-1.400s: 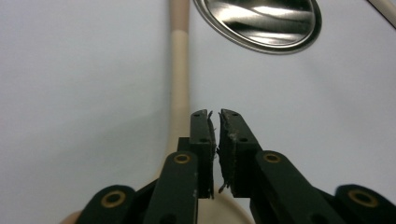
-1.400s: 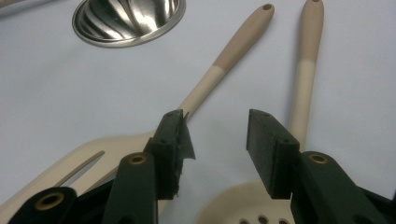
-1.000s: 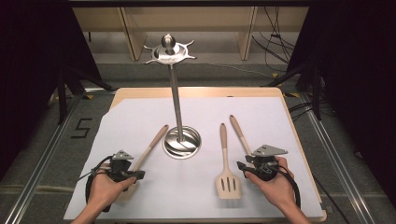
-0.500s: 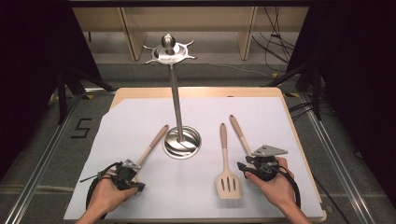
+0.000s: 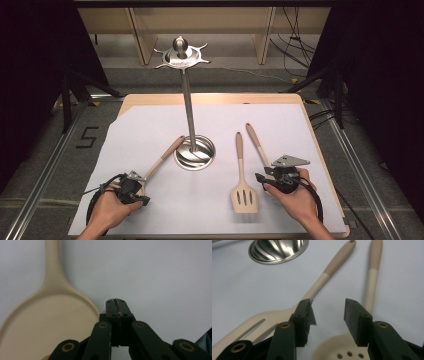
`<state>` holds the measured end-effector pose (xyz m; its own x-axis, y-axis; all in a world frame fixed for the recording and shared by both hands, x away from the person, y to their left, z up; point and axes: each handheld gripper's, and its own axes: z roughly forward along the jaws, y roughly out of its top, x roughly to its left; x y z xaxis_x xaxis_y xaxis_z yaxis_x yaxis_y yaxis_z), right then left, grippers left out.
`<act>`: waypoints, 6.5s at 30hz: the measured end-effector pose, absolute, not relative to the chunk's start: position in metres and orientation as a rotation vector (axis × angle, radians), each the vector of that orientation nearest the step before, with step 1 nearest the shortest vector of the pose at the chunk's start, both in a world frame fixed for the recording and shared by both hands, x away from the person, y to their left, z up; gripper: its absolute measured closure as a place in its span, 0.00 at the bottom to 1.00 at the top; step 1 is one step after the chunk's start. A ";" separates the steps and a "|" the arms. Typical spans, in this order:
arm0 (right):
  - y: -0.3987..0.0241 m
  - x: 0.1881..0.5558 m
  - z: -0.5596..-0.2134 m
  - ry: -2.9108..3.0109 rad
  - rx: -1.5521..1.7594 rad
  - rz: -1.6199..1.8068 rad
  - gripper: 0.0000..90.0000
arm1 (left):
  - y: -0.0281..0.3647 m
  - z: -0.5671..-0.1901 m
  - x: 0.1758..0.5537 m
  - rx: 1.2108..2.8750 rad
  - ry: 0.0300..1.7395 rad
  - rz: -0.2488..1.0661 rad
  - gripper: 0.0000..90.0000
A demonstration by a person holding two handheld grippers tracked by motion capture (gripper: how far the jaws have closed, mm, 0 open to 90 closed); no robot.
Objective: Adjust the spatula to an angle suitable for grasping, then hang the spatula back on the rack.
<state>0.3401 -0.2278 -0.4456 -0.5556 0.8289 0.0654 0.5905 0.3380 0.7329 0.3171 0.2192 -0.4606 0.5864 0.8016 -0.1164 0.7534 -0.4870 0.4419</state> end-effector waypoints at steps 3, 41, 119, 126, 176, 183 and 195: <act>-0.231 0.341 -0.446 2.281 1.231 1.050 0.63 | 0.218 -0.451 0.322 2.310 1.203 0.172 0.85; -0.231 0.343 -0.442 2.267 1.243 1.044 0.63 | 0.198 -0.461 0.439 2.524 1.339 0.081 0.83; -0.229 0.343 -0.441 2.243 1.233 1.052 0.63 | 0.235 -0.315 0.357 1.768 0.801 0.513 0.87; -0.228 0.342 -0.439 2.244 1.254 1.051 0.63 | 0.232 -0.309 0.360 1.777 0.767 0.501 0.87; -0.229 0.343 -0.439 2.234 1.264 1.056 0.63 | 0.218 -0.310 0.383 1.826 0.741 0.428 0.86; -0.230 0.342 -0.439 2.234 1.263 1.050 0.63 | 0.218 -0.313 0.385 1.810 0.755 0.438 0.83; -0.229 0.343 -0.439 2.243 1.271 1.057 0.63 | 0.240 -0.325 0.368 1.712 0.815 0.484 0.74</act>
<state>0.3426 -0.2295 -0.4392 -0.5343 0.8435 0.0555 0.5796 0.3178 0.7504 0.3676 0.2402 -0.3246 0.6771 0.7307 -0.0879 0.2725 -0.1379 0.9522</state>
